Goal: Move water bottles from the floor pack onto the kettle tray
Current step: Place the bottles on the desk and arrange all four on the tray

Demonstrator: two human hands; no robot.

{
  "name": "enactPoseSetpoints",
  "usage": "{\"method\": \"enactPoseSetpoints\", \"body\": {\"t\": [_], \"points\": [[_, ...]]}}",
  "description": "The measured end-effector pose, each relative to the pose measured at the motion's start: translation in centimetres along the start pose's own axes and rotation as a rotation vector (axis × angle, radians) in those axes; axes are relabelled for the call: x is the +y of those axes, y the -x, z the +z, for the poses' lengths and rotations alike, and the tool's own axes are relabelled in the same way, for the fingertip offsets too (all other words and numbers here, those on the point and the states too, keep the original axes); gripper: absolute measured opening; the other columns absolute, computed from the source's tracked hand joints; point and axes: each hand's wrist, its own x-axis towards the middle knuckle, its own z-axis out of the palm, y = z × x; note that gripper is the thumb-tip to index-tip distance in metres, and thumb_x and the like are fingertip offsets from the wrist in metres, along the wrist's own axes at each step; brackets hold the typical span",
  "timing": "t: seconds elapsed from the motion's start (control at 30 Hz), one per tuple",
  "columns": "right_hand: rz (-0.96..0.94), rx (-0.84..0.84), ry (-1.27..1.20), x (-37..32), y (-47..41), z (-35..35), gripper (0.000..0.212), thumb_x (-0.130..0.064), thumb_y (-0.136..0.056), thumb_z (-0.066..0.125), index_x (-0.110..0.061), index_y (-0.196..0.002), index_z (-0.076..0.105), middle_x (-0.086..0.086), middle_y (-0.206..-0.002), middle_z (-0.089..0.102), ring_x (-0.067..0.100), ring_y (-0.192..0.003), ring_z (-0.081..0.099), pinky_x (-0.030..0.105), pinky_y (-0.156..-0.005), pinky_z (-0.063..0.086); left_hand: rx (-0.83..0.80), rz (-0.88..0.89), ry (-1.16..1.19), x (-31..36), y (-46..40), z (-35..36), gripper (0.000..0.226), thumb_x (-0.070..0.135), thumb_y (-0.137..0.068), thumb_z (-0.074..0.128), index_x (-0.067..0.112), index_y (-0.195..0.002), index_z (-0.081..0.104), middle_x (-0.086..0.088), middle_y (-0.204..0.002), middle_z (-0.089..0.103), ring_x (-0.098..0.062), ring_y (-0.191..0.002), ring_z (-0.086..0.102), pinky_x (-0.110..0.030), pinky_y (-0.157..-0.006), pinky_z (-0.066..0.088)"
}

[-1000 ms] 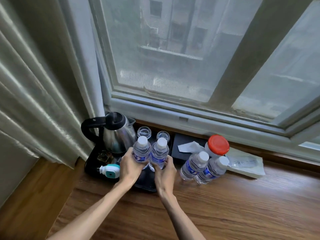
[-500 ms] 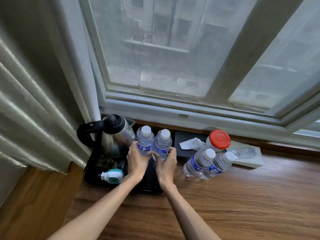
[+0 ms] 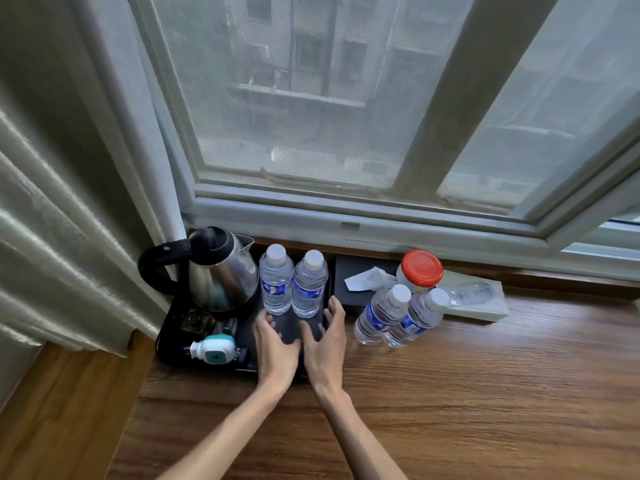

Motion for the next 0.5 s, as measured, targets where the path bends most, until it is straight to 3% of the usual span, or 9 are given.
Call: {"method": "enactPoseSetpoints", "body": {"t": [0.1,0.23,0.3,0.37,0.43,0.5], "points": [[-0.029,0.139,-0.017,0.8,2.0,-3.3,0.043,-0.006,-0.089,0.072,-0.020,-0.125,0.056,-0.004,-0.113,0.066,0.007,-0.102,0.067,0.019,-0.089,0.055,-0.086,0.013,-0.036,-0.3,3.1,2.0,0.068,-0.010,-0.075,0.076,0.008,-0.133,0.045,-0.002,-0.126,0.048,-0.022,-0.122,0.055,-0.037,-0.099,0.053],[-0.017,0.369,-0.039,2.1,2.5,-8.6,0.028,-0.008,-0.090,0.070,-0.020,-0.110,0.055,0.000,-0.101,0.067,0.014,-0.091,0.068,0.036,-0.082,0.058,-0.269,0.146,-0.138,1.3,4.4,5.6,0.069,0.004,-0.079,0.079,0.010,-0.139,0.047,-0.001,-0.133,0.048,-0.019,-0.129,0.051,-0.037,-0.107,0.048],[0.023,0.463,-0.090,2.1,2.0,-11.2,0.032,-0.007,-0.090,0.069,-0.020,-0.111,0.048,0.005,-0.105,0.062,0.023,-0.095,0.066,0.031,-0.078,0.056,-0.337,0.182,-0.163,2.6,4.8,7.4,0.080,0.017,-0.078,0.083,0.012,-0.146,0.041,0.000,-0.141,0.044,-0.014,-0.133,0.046,-0.035,-0.112,0.042],[0.062,0.506,-0.037,2.3,0.9,-13.6,0.046,-0.009,-0.087,0.073,-0.017,-0.121,0.042,0.008,-0.113,0.055,0.025,-0.102,0.060,0.033,-0.083,0.054,-0.365,0.216,-0.170,3.6,4.6,9.2,0.083,0.034,-0.070,0.087,0.020,-0.142,0.047,0.004,-0.138,0.050,-0.010,-0.128,0.050,-0.035,-0.109,0.045],[0.100,0.429,0.085,3.0,-0.7,-15.7,0.072,-0.013,-0.082,0.079,-0.010,-0.139,0.035,0.011,-0.127,0.047,0.026,-0.116,0.053,0.044,-0.100,0.049,-0.362,0.248,-0.208,3.9,4.0,11.0,0.063,0.048,-0.059,0.088,0.031,-0.113,0.062,0.007,-0.116,0.067,-0.010,-0.112,0.064,-0.032,-0.088,0.056],[0.125,0.267,0.157,3.7,-2.3,-17.2,0.091,-0.013,-0.078,0.083,-0.005,-0.151,0.028,0.016,-0.144,0.039,0.029,-0.134,0.042,0.046,-0.115,0.037,-0.347,0.256,-0.257,3.4,3.2,12.6,0.047,0.049,-0.053,0.087,0.027,-0.088,0.064,0.000,-0.091,0.071,-0.019,-0.100,0.070,-0.023,-0.067,0.053]]}}
